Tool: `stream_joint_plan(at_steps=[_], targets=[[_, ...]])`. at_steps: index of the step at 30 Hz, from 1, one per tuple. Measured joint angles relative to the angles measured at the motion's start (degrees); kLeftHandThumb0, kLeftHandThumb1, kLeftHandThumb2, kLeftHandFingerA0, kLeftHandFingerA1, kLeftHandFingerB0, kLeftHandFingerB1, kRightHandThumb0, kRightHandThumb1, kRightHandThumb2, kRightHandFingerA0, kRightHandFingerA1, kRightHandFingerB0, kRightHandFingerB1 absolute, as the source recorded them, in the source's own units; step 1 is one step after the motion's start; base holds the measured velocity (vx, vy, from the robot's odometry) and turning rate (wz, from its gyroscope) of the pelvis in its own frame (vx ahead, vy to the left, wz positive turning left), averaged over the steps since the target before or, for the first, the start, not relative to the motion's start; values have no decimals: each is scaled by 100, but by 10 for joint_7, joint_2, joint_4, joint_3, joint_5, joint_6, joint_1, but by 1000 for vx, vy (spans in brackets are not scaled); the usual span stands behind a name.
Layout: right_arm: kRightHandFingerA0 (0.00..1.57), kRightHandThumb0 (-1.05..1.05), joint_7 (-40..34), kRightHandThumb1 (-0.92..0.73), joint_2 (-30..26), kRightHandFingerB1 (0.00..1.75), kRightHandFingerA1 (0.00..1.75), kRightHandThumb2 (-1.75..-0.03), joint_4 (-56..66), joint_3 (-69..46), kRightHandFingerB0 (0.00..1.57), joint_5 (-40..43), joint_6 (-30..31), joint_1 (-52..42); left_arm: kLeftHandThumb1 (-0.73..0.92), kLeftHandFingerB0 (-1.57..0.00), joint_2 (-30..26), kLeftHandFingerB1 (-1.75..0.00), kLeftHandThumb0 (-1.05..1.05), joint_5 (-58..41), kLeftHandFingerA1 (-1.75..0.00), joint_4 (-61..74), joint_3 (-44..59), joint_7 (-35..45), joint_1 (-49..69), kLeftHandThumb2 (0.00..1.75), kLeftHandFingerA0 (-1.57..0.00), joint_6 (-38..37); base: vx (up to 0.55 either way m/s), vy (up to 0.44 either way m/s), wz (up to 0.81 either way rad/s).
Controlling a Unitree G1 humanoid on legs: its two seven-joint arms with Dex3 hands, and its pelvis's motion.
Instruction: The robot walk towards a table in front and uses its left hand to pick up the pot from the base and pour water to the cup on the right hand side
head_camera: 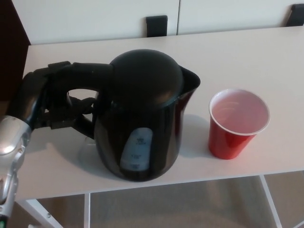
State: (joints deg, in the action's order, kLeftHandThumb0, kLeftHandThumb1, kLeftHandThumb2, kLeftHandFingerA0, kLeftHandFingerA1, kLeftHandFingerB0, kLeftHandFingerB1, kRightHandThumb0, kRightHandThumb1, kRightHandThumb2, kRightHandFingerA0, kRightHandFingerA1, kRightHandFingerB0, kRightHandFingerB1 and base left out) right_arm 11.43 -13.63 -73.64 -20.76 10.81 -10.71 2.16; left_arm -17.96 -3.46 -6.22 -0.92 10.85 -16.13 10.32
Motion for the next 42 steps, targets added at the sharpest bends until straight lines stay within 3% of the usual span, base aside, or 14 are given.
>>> stream_joint_plan(at_steps=[4, 5, 10, 19, 24, 30, 35, 37, 42], targets=[[68, -27, -2, -54, 0, 45, 49, -56, 1, 6, 60, -5, 0, 2, 71, -96, 11, -99, -6, 2, -117, 0, -2, -3, 4, 75, -113, -14, 0, 0, 0], [66, -27, -3, -55, 0, 44, 48, -56, 1, 7, 57, -5, 0, 3, 73, -85, 14, -106, -8, 3, -123, 0, -2, -3, 4, 74, -109, -15, 0, 0, 0], [67, -29, -5, -55, 0, 44, 48, -56, 1, 8, 57, -8, 0, 4, 75, -83, 22, -104, -10, 6, -123, 0, -2, -6, 6, 69, -107, -23, 0, 0, 0], [66, -28, -8, -55, 0, 44, 49, -56, 1, 11, 57, -14, -1, 5, 75, -83, 44, -100, -12, 7, -125, 8, 1, -9, 10, 70, -105, -25, 0, 0, 0], [68, -29, -7, -54, 0, 44, 49, -55, 1, 11, 57, -14, -1, 6, 78, -83, 63, -110, -13, 7, -134, 12, 2, -10, 10, 67, -108, -25, 0, 0, 0], [70, -32, -10, -53, 0, 43, 49, -55, 1, 15, 58, -16, -2, 11, 80, -85, 127, -107, -14, 8, -145, 41, 18, -47, -7, 72, -98, -25, 0, 0, 0], [70, -33, -13, -54, 0, 43, 48, -56, 1, 20, 60, -18, -2, 12, 76, -82, 184, -103, -10, -11, -145, 78, 56, -75, -27, 77, -96, 0, 0, 0, 0], [70, -31, -14, -54, 0, 44, 49, -56, 1, 22, 60, -19, -3, 13, 79, -81, 191, -104, -12, -23, -150, 87, 68, -75, -33, 73, -92, 16, 0, 0, 0], [68, -31, -13, -55, 0, 44, 48, -56, 1, 23, 57, -20, -3, 15, 74, -89, 173, -114, -11, -59, -145, 86, 94, -47, -55, 72, -106, 66, 0, 0, 0]])
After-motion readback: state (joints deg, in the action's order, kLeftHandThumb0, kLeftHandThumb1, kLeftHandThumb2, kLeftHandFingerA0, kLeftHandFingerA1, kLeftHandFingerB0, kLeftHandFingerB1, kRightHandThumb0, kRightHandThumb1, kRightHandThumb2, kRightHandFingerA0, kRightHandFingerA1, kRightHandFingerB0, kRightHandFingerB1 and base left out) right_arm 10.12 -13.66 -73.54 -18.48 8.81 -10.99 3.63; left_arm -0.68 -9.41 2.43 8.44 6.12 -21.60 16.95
